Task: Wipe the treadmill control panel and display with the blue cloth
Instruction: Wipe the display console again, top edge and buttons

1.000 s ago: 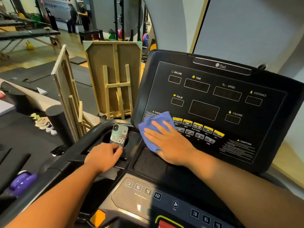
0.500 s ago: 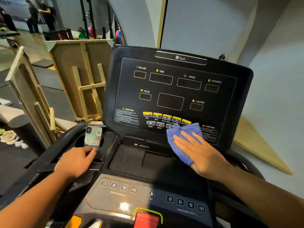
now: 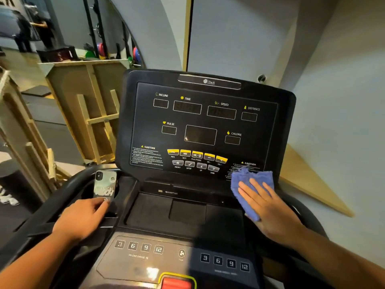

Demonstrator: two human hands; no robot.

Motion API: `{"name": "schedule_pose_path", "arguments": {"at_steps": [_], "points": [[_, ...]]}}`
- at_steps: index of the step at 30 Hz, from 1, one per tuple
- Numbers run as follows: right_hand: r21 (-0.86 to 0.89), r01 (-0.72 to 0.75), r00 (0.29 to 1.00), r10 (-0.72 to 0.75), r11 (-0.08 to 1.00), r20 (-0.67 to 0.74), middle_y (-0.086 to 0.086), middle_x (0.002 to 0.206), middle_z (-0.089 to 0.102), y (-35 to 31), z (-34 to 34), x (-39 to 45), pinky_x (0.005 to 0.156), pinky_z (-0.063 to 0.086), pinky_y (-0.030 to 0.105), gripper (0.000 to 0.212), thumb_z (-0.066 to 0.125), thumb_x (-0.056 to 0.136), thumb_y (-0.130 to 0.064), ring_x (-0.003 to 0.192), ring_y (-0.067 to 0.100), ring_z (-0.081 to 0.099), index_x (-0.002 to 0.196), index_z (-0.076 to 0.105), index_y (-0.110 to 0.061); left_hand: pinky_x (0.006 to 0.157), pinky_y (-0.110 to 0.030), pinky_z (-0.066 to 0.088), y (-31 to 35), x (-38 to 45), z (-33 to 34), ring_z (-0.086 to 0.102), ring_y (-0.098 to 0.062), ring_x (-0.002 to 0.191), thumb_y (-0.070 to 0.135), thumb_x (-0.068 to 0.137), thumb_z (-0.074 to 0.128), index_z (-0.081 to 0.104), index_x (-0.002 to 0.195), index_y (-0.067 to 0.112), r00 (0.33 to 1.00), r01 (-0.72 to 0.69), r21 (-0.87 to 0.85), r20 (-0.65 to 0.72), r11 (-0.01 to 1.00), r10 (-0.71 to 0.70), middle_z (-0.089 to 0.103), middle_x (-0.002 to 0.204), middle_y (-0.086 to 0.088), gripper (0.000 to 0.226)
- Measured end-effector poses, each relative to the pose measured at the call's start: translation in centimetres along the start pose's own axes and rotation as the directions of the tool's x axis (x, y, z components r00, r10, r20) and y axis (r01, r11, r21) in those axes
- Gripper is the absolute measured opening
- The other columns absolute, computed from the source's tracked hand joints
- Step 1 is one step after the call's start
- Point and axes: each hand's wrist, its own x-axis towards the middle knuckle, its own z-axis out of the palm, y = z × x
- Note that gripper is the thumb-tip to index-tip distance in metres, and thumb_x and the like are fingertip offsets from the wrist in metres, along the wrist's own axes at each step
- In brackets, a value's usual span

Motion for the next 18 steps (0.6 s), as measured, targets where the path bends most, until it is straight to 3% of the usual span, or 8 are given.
{"name": "schedule_pose_path", "arguments": {"at_steps": [3,5,7,8,11,14,16,18], "points": [[0.008,0.051,0.999,-0.051,0.999,-0.014,0.0,0.163,0.022,2.9,-1.3,1.3,0.122,0.009,0.044,0.073,0.042,0.085,-0.031,0.151,0.031,0.022,0.156,0.03,-0.015,0.077,-0.039,0.053,-0.3,0.1,0.1,0.072,-0.026,0.095,0.051,0.103,0.04,0.071,0.125,0.035,1.0,0.0,-0.002,0.0,1.0,0.0,0.079,0.098,-0.002,0.041],[0.059,-0.132,0.988,0.136,0.99,-0.073,0.002,0.164,0.023,4.4,-2.4,3.6,0.122,0.01,0.046,0.07,0.04,0.09,-0.034,0.152,0.031,0.019,0.156,0.027,-0.015,0.078,-0.039,0.053,-0.3,0.3,0.1,0.072,-0.026,0.095,0.051,0.103,0.04,0.071,0.125,0.035,1.0,0.001,-0.004,-0.005,1.0,-0.001,0.079,0.099,-0.002,0.042],[0.124,-0.349,0.926,0.363,0.929,-0.107,0.005,0.165,0.025,4.8,-3.2,5.9,0.122,0.014,0.051,0.066,0.034,0.098,-0.042,0.153,0.031,0.014,0.157,0.023,-0.014,0.079,-0.04,0.053,-0.2,0.1,0.2,0.071,-0.028,0.099,0.052,0.103,0.039,0.071,0.124,0.036,1.0,-0.004,0.014,-0.008,1.0,0.004,0.079,0.103,-0.004,0.042],[0.136,-0.389,0.908,0.404,0.911,-0.11,0.007,0.165,0.024,4.1,-3.2,6.4,0.122,0.015,0.054,0.066,0.031,0.099,-0.044,0.154,0.034,0.012,0.157,0.023,-0.014,0.08,-0.041,0.053,-0.2,0.0,0.3,0.071,-0.03,0.101,0.052,0.103,0.039,0.072,0.122,0.036,1.0,-0.009,0.023,-0.011,1.0,0.009,0.079,0.105,-0.005,0.042],[0.126,-0.243,0.964,0.254,0.962,-0.079,0.008,0.165,0.024,0.1,-1.3,4.5,0.121,0.018,0.058,0.066,0.037,0.098,-0.041,0.154,0.037,0.011,0.158,0.023,-0.016,0.081,-0.042,0.054,-0.3,0.2,0.2,0.071,-0.032,0.102,0.052,0.103,0.039,0.073,0.119,0.036,1.0,-0.011,0.023,-0.012,1.0,0.011,0.079,0.106,-0.007,0.041],[0.258,-0.108,0.993,0.117,0.96,-0.018,0.001,0.165,0.025,-2.2,-0.6,1.6,0.119,0.023,0.056,0.071,0.048,0.093,-0.031,0.154,0.03,0.012,0.158,0.022,-0.02,0.079,-0.041,0.053,-0.2,0.1,0.1,0.07,-0.032,0.1,0.051,0.102,0.039,0.074,0.114,0.034,1.0,-0.013,0.019,0.0,1.0,0.013,0.078,0.103,-0.006,0.041],[0.379,-0.165,0.985,0.17,0.911,0.019,-0.005,0.165,0.024,-2.4,-1.6,1.5,0.119,0.022,0.052,0.067,0.045,0.095,-0.028,0.155,0.022,0.01,0.158,0.022,-0.023,0.08,-0.04,0.053,-0.1,-0.1,-0.1,0.07,-0.031,0.099,0.05,0.102,0.04,0.074,0.114,0.033,1.0,-0.008,0.004,0.006,1.0,0.008,0.078,0.103,-0.006,0.04],[0.55,-0.291,0.949,0.309,0.783,0.062,-0.014,0.163,0.023,-3.4,-2.8,1.7,0.12,0.021,0.048,0.061,0.044,0.098,-0.027,0.154,0.012,0.01,0.156,0.026,-0.026,0.079,-0.039,0.052,0.0,-0.2,-0.3,0.07,-0.031,0.098,0.049,0.102,0.04,0.075,0.112,0.033,1.0,-0.01,-0.01,0.008,1.0,0.01,0.078,0.103,-0.007,0.039]]}}
